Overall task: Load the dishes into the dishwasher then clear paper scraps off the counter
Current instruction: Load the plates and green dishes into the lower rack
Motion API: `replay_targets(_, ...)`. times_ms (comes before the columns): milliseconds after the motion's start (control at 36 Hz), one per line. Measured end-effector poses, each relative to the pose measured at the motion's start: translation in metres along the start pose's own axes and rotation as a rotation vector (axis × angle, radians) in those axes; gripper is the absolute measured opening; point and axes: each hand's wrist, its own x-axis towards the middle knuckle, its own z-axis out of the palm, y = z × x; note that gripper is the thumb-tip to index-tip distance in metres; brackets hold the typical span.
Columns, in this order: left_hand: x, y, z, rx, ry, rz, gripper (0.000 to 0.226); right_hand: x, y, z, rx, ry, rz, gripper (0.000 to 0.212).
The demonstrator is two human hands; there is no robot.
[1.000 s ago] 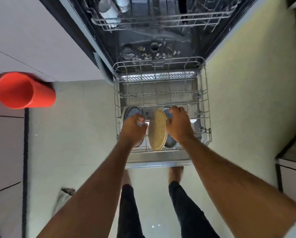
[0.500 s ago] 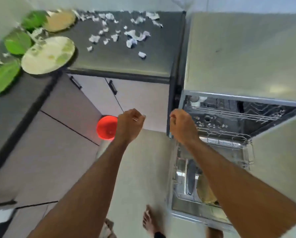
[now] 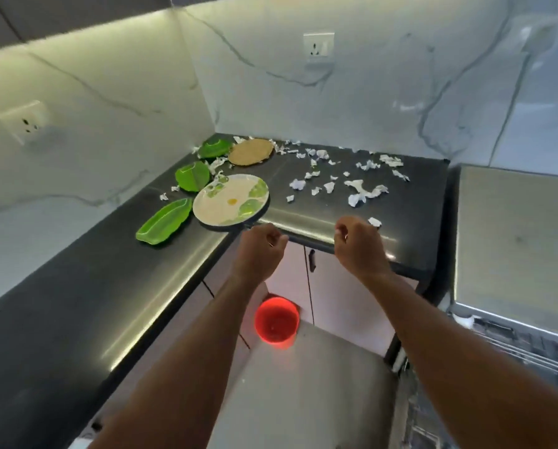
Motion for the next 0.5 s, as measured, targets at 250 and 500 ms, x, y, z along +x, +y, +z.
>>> replay_targets(250, 0.044, -0.04, -0.061, 0.186, 0.044, -0.107, 0.014, 0.068, -0.044, 0.068, 0.072, -0.109, -0.038, 0.01)
replay_targets(500, 0.094, -0.083, -0.086, 0.166, 0.131, -0.226, 0.012, 0.126, -0.084, 0.115, 0.111, -0.194, -0.139, 0.012)
